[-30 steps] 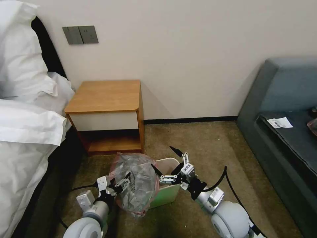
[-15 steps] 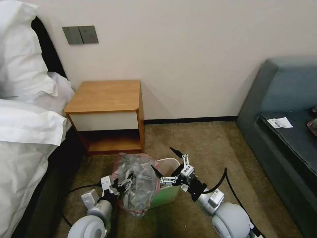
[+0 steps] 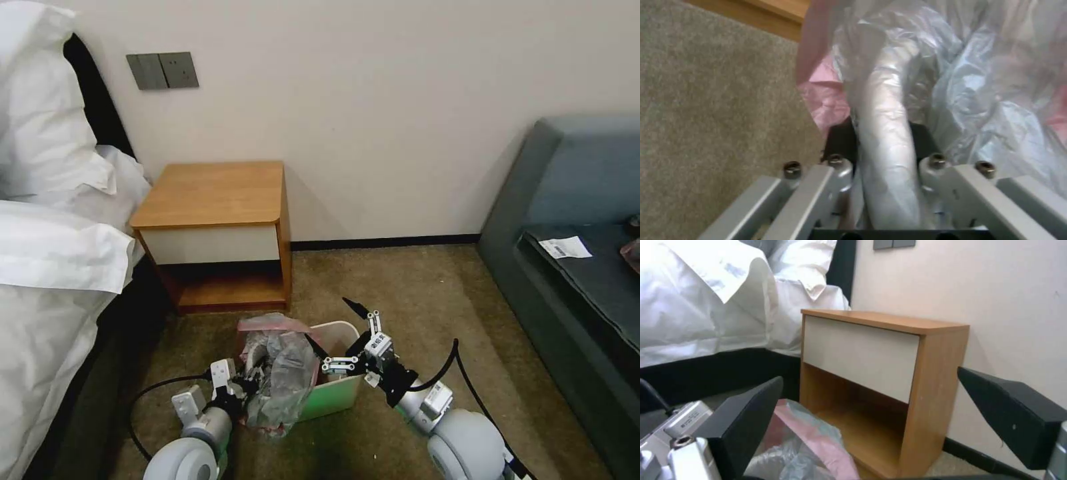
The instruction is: Pick up the garbage bag from the table and place it over the trash can.
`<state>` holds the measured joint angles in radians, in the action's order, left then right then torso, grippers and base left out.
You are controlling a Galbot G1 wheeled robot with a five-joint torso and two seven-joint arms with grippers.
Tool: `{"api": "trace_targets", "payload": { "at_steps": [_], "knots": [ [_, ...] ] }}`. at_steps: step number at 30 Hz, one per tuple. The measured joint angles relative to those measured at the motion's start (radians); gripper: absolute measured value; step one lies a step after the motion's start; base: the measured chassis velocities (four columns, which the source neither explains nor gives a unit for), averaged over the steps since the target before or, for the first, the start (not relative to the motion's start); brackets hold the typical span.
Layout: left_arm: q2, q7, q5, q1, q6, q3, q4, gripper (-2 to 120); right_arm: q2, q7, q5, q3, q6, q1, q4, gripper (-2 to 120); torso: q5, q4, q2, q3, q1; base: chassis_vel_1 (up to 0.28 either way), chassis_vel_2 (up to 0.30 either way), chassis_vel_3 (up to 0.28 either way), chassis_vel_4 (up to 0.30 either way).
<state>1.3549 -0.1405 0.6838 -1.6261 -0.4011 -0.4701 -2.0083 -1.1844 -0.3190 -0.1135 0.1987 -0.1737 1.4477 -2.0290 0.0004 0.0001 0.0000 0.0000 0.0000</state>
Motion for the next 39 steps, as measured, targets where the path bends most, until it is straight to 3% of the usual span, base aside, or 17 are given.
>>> {"api": "trace_targets", "payload": {
  "at_steps": [3,10,12,18,23,29,39],
  "knots": [
    [0.002,0.0,-0.009,-0.001,0.003,0.001,0.001,9,0.001,0.0,0.0,0.0,0.0,0.0,0.0,100,0.0,0.0,0.0,0.0,0.0,0.0,0.0,0.0,0.0],
    [0.009,-0.003,-0.048,-0.008,0.037,-0.001,0.0,9,-0.001,0.002,0.0,-0.002,0.0,-0.006,-0.001,100,-0.0008,-0.0001,0.0,0.0,0.0,0.0,0.0,0.0,0.0],
    [0.021,-0.014,-0.085,-0.014,0.083,-0.025,-0.022,9,-0.013,0.034,0.0,-0.01,-0.008,-0.018,-0.021,100,-0.0007,-0.0002,0.0,0.0,0.0,0.0,0.0,0.0,0.0],
    [0.037,-0.041,-0.113,-0.021,0.128,-0.051,-0.061,9,-0.037,0.111,-0.024,-0.041,-0.006,-0.03,-0.087,100,-0.0006,-0.0001,0.0,0.0,0.0,0.0,0.0,0.0,0.0],
    [0.064,-0.048,-0.145,-0.015,0.179,-0.058,-0.102,9,-0.048,0.176,-0.096,-0.103,0.06,-0.045,-0.158,100,-0.0006,-0.0001,0.0,0.0,0.0,0.0,0.0,0.0,0.0],
    [0.075,-0.038,-0.148,0.009,0.228,-0.06,-0.147,9,0.006,0.176,-0.094,-0.166,0.096,-0.114,-0.123,100,-0.0004,-0.0001,0.0,0.0,0.0,0.0,0.0,0.0,0.0],
    [0.071,-0.033,-0.179,0.009,0.247,-0.064,-0.187,9,0.087,0.158,-0.005,-0.26,0.1,-0.253,-0.033,100,-0.0003,-0.0002,0.0,0.0,0.0,0.0,0.0,0.0,0.0]
  ]
}}
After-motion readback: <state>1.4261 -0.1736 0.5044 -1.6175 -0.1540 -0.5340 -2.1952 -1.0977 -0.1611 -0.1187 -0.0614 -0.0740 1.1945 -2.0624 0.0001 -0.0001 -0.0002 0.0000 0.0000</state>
